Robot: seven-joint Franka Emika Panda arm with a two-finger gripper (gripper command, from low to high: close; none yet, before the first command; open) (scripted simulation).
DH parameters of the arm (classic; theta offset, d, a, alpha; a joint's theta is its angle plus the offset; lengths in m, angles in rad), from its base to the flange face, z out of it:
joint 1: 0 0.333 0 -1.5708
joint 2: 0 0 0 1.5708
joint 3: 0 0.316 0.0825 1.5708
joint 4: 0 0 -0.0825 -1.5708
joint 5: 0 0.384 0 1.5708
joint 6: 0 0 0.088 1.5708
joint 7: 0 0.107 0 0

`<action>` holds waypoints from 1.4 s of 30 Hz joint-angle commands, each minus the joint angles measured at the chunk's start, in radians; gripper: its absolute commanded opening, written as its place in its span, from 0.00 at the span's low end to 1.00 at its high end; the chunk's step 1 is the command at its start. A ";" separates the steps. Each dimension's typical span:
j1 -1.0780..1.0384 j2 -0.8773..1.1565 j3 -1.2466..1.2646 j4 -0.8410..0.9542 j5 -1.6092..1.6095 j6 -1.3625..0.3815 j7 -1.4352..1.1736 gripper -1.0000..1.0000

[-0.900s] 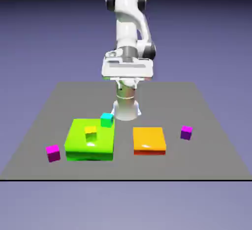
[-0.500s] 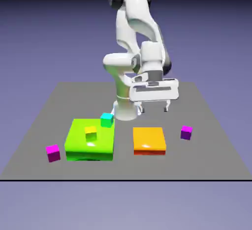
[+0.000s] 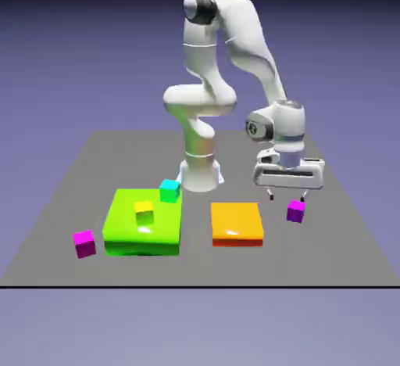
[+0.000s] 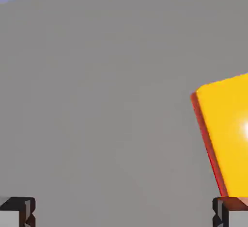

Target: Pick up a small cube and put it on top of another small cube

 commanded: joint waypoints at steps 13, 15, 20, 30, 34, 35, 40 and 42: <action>0.168 0.230 -0.077 0.047 -0.212 0.039 0.375 0.50; 0.228 0.268 -0.149 0.058 -0.274 0.065 0.421 0.50; 0.367 0.357 -0.319 0.083 -0.420 0.127 0.529 0.50; 0.130 0.205 -0.030 0.040 -0.172 0.022 0.345 0.00; 0.011 0.129 0.115 0.018 -0.048 -0.030 0.252 0.00; -0.010 0.116 0.140 0.015 -0.026 -0.039 0.236 0.00; -0.110 -0.029 0.056 -0.025 0.049 -0.135 0.209 0.00; -0.160 -0.101 0.014 -0.045 0.087 -0.183 0.196 0.00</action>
